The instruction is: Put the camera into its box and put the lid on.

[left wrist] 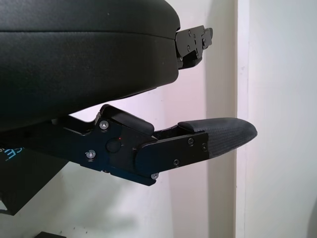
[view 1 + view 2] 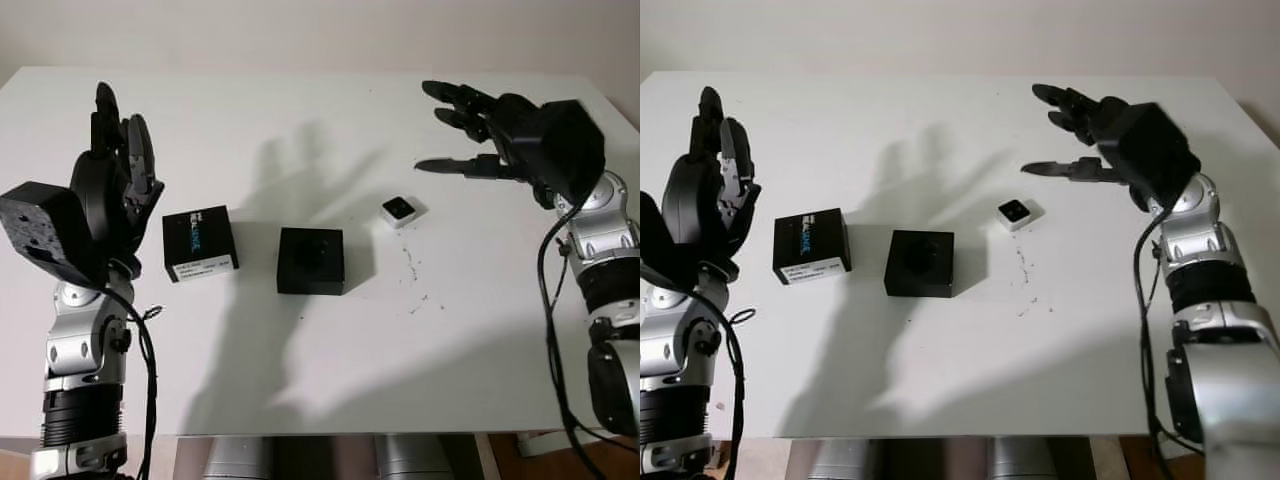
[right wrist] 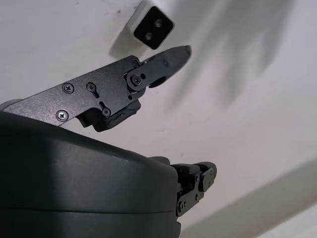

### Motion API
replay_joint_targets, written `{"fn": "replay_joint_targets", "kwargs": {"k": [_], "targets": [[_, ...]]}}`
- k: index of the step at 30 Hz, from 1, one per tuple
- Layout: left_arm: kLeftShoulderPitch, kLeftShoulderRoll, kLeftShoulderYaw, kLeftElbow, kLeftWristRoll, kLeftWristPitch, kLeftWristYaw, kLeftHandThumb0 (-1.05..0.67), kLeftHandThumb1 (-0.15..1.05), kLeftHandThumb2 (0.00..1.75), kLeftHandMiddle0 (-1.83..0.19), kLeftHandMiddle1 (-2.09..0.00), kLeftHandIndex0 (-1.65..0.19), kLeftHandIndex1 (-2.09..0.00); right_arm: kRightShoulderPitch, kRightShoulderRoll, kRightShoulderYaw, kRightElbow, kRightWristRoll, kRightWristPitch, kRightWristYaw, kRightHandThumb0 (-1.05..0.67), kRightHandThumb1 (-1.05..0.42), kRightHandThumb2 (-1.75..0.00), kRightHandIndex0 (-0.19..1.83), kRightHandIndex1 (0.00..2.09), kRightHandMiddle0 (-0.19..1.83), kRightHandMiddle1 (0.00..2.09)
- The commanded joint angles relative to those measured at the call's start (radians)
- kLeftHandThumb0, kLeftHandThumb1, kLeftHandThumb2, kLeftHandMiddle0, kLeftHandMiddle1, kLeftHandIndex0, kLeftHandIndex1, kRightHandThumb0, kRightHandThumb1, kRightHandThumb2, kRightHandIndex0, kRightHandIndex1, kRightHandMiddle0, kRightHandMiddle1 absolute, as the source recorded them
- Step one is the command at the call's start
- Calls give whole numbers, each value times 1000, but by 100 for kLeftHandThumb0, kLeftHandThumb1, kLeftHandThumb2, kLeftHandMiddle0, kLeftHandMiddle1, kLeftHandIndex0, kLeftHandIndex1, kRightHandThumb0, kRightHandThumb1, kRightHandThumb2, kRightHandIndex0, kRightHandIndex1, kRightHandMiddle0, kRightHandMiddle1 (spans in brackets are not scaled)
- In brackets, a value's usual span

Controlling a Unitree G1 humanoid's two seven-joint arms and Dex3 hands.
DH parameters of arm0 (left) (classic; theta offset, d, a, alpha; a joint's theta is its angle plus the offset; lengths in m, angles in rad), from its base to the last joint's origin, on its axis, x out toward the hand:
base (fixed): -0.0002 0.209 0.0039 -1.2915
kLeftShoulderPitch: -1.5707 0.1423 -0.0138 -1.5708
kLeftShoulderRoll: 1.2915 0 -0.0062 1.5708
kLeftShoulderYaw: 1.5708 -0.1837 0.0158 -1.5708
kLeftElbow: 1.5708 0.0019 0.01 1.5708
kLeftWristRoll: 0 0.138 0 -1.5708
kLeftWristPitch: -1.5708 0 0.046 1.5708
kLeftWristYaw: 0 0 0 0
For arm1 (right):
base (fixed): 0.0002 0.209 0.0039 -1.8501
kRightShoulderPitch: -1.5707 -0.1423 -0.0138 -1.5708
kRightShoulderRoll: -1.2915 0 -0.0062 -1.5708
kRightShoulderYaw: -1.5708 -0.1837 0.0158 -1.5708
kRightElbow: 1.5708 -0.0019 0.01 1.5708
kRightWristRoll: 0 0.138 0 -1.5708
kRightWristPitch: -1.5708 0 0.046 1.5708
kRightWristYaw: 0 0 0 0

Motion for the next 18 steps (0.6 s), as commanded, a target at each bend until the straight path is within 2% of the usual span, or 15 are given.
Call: {"fn": "replay_joint_targets", "kwargs": {"k": [1,8,18], "targets": [[-11,20,13,-17,-6,11,-2,-71,105,64,19,0,19,0,-59,-30,49,35,-59,-50,-30,-37,-78,-4,31,15,30,14],[1,50,24,-29,-11,15,-26,-69,105,64,19,0,19,0,-132,-44,197,89,-234,-105,-52,-32,-77,-5,30,10,31,9],[0,43,22,-34,-6,21,-22,-70,105,64,19,0,19,0,-138,-27,278,133,-305,-172,-126,-30,-79,-6,32,9,34,7]]}}
